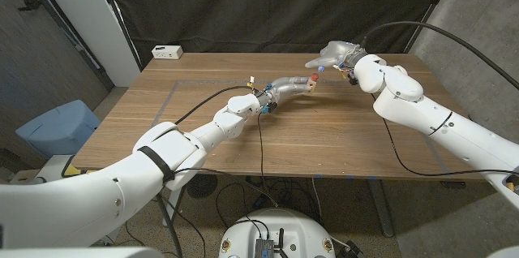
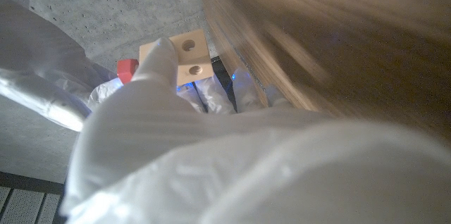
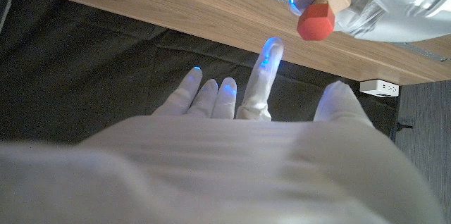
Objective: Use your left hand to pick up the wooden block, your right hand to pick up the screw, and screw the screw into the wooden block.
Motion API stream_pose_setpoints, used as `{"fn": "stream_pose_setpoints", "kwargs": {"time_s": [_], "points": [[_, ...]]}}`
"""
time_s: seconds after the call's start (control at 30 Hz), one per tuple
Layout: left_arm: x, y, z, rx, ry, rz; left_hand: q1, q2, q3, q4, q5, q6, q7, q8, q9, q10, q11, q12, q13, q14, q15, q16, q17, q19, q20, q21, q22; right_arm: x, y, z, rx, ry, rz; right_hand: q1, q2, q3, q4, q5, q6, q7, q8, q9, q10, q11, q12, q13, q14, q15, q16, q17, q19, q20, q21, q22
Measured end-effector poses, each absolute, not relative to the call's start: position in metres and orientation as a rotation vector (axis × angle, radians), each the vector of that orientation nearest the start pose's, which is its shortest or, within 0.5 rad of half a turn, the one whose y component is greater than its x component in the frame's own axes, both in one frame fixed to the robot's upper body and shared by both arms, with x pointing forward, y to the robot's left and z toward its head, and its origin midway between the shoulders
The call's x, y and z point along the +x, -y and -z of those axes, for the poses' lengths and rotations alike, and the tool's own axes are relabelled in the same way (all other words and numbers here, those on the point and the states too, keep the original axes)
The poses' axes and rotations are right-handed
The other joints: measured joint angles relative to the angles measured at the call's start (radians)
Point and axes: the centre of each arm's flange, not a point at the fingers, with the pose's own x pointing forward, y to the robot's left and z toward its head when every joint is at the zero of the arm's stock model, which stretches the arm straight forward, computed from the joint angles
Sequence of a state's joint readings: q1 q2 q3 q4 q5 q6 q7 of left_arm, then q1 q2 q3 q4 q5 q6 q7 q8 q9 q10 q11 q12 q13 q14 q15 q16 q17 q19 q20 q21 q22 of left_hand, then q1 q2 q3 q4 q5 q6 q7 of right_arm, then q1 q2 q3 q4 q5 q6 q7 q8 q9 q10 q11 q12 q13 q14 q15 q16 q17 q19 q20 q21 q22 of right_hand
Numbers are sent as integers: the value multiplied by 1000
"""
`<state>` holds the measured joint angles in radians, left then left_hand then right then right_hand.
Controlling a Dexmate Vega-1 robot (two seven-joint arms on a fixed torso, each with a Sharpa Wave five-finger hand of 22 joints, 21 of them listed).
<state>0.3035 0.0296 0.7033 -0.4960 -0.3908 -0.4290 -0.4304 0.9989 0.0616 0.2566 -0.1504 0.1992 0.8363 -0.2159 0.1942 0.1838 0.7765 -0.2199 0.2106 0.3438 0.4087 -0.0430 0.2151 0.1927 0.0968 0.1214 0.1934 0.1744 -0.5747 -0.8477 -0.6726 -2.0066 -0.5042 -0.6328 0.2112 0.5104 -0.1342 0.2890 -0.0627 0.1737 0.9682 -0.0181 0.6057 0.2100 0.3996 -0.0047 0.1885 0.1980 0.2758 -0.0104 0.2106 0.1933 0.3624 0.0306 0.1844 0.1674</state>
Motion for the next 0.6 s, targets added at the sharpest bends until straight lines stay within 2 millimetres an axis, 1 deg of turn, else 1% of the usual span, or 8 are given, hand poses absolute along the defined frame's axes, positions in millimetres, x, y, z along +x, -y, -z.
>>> {"fn": "stream_pose_setpoints", "kwargs": {"time_s": [0.17,0.2,0.27,0.37,0.47,0.5,0.57,0.6], "points": [[711,-40,-9,327,498,746,0,0,0,0,0,0,0,0,0,0,0,0,0,0,0,0,0,0,0,0,0,562,220,-121,-1382,477,135,-4,4,-5,-5,0,-84,8,-33,6,-23,23,0,4,-12,2,-5,0,-5,-6,0,0],[711,-40,-9,327,498,746,0,0,0,0,0,0,0,0,0,0,0,0,0,0,0,0,0,0,0,0,0,562,221,-121,-1377,478,135,-4,4,-5,-5,0,-96,8,-38,7,-23,23,0,5,-16,5,-5,0,-6,-5,0,0],[711,-40,-9,326,499,745,0,0,0,0,0,0,0,-1,0,0,0,0,0,0,0,0,0,0,0,0,0,561,222,-121,-1370,479,135,-8,8,-5,-5,0,-123,4,-49,7,-38,23,0,5,-23,8,-5,0,-24,-1,0,0],[711,-40,-10,324,502,745,0,0,0,0,0,0,0,-1,0,0,0,0,0,0,0,0,0,0,0,0,0,560,224,-121,-1355,481,134,-12,12,-9,-9,4,-153,1,-58,11,-52,30,-4,5,-33,11,-12,0,-36,-4,0,0],[711,-40,-11,318,506,743,0,0,0,0,0,0,0,-1,-1,0,0,0,0,0,0,0,0,0,0,0,0,558,227,-120,-1335,480,133,-17,17,-9,-9,4,-190,6,-73,11,-68,46,-4,8,-50,14,-12,0,-45,-5,0,0],[711,-40,-11,317,507,742,0,0,0,0,0,0,0,-1,0,0,0,0,0,0,0,0,0,0,0,0,0,558,229,-120,-1334,480,135,-17,18,-9,-9,4,-201,7,-77,11,-76,47,-4,9,-51,16,-12,0,-49,-2,0,0],[710,-41,-11,315,509,740,0,0,0,0,0,0,0,-1,0,0,0,0,0,0,0,0,0,0,0,0,0,557,230,-119,-1310,481,126,-21,21,-9,-9,4,-220,9,-85,16,-85,52,-4,9,-57,21,-12,0,-54,-7,0,0],[710,-41,-12,313,511,738,0,0,0,0,0,0,0,-1,0,0,0,0,0,0,0,0,0,0,0,0,0,557,230,-118,-1298,483,123,-21,21,-9,-9,4,-226,13,-88,16,-89,56,-4,9,-58,23,-12,0,-58,-3,0,0]]}}
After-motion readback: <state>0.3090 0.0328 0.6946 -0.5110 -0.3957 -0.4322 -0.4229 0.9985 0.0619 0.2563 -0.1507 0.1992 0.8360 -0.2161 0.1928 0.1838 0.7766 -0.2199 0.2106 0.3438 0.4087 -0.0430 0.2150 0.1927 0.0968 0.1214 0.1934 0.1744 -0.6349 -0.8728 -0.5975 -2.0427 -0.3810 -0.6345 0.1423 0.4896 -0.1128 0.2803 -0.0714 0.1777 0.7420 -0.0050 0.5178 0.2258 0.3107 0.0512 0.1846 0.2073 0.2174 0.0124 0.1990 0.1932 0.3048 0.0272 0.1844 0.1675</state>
